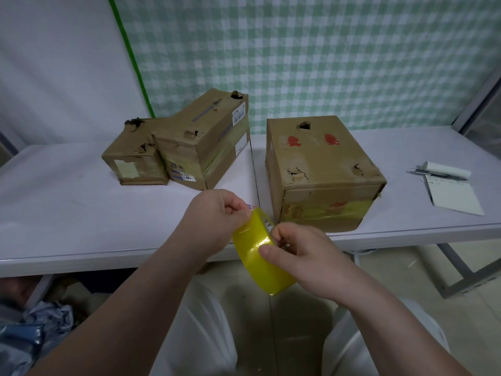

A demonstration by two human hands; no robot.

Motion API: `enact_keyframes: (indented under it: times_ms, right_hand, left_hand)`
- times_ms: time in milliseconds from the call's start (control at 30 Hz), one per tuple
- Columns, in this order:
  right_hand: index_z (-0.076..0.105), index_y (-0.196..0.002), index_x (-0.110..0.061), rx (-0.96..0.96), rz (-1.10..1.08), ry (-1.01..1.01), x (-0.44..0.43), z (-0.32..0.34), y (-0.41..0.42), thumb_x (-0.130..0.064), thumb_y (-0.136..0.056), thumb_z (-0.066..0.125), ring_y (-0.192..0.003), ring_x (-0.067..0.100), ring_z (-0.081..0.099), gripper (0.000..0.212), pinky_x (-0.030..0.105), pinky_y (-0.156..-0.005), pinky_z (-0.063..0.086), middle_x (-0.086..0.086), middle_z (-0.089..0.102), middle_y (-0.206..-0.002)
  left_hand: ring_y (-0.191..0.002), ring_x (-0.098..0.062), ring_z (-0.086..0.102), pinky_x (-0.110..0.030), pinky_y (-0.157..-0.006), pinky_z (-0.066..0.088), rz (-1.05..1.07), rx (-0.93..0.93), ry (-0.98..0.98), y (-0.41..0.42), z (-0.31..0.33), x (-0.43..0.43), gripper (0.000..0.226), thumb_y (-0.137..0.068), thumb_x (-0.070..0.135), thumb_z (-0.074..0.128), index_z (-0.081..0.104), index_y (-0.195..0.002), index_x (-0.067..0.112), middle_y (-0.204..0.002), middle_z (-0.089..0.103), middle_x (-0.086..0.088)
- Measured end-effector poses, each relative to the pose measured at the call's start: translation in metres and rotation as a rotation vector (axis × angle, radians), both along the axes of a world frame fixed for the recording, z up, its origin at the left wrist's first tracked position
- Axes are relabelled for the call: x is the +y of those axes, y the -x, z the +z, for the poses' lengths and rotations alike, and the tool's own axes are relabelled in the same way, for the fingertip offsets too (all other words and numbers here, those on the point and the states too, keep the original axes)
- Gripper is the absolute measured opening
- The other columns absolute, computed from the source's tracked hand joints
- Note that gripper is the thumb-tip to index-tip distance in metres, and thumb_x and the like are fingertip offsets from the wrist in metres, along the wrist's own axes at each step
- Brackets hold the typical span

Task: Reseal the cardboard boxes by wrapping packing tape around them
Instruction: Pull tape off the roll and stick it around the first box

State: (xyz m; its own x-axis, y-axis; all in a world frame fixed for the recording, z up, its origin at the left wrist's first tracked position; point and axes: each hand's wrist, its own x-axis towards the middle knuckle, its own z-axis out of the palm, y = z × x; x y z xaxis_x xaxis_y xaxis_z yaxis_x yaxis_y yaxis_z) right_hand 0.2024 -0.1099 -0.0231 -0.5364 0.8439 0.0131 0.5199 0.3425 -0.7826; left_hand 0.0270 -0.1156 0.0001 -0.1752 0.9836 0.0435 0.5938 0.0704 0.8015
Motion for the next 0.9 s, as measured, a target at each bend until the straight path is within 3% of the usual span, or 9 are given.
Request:
enact_keyframes:
  times_ms: [133,300,433,533,667,800,900]
  right_hand:
    - [0.053,-0.076,-0.011,-0.021,-0.008,-0.001,0.003,-0.001,0.003,-0.041,-0.089,0.060,-0.065,0.009,0.045,0.034,0.026,-0.057,0.034,-0.004,0.049,-0.070]
    - [0.046,-0.068,-0.017,0.005,-0.085,0.059,0.010,-0.002,0.007,-0.037,-0.093,0.055,-0.060,0.009,0.040,0.033,0.026,-0.054,0.028,-0.004,0.043,-0.065]
    - [0.053,-0.074,-0.009,0.064,-0.117,0.129,0.012,0.001,0.009,-0.036,-0.096,0.049,-0.062,0.009,0.042,0.034,0.028,-0.058,0.031,-0.001,0.047,-0.068]
    - [0.056,-0.079,-0.004,0.092,-0.134,0.144,0.014,0.000,0.011,-0.037,-0.098,0.046,-0.067,0.012,0.045,0.039,0.031,-0.062,0.033,0.003,0.050,-0.072]
    - [0.058,-0.080,-0.006,0.076,-0.148,0.149,0.016,-0.002,0.015,-0.038,-0.098,0.046,-0.067,0.014,0.046,0.039,0.031,-0.063,0.034,0.003,0.051,-0.072]
    - [0.055,-0.071,-0.009,0.053,-0.178,0.141,0.017,-0.003,0.018,-0.039,-0.096,0.048,-0.066,0.012,0.044,0.039,0.029,-0.060,0.031,0.000,0.048,-0.067]
    - [0.049,-0.064,-0.016,0.030,-0.208,0.119,0.017,-0.004,0.020,-0.038,-0.095,0.050,-0.061,0.009,0.042,0.038,0.024,-0.054,0.028,-0.004,0.045,-0.063]
  left_hand:
    - [-0.057,0.002,0.052,-0.007,-0.052,0.039,-0.008,0.052,-0.055,-0.003,-0.003,0.001,0.018,-0.087,0.008,0.059,0.062,-0.074,0.021,-0.063,0.055,0.010]
    - [-0.060,0.001,0.050,-0.010,-0.054,0.040,-0.003,-0.092,-0.157,-0.008,-0.001,-0.001,0.019,-0.089,0.008,0.056,0.060,-0.074,0.018,-0.070,0.061,-0.003]
    - [-0.067,-0.009,0.056,-0.031,-0.071,0.051,0.003,-0.182,-0.157,-0.007,-0.001,0.001,0.020,-0.090,0.009,0.054,0.059,-0.074,0.020,-0.069,0.061,0.001]
    - [-0.066,-0.004,0.061,-0.039,-0.078,0.057,0.045,-0.172,-0.149,-0.003,-0.003,0.004,0.018,-0.091,0.012,0.053,0.058,-0.076,0.020,-0.070,0.060,0.005]
    - [-0.064,-0.006,0.062,-0.040,-0.075,0.056,0.064,-0.145,-0.142,-0.002,-0.008,0.007,0.018,-0.091,0.010,0.051,0.056,-0.077,0.020,-0.073,0.063,0.001]
    - [-0.059,-0.010,0.058,-0.027,-0.062,0.053,0.052,-0.146,-0.070,0.001,-0.011,0.012,0.019,-0.092,0.007,0.047,0.056,-0.078,0.016,-0.067,0.064,-0.006]
    - [-0.055,-0.013,0.058,-0.029,-0.060,0.053,0.059,-0.147,-0.029,0.003,-0.013,0.013,0.014,-0.092,0.012,0.053,0.055,-0.079,0.016,-0.070,0.063,-0.009]
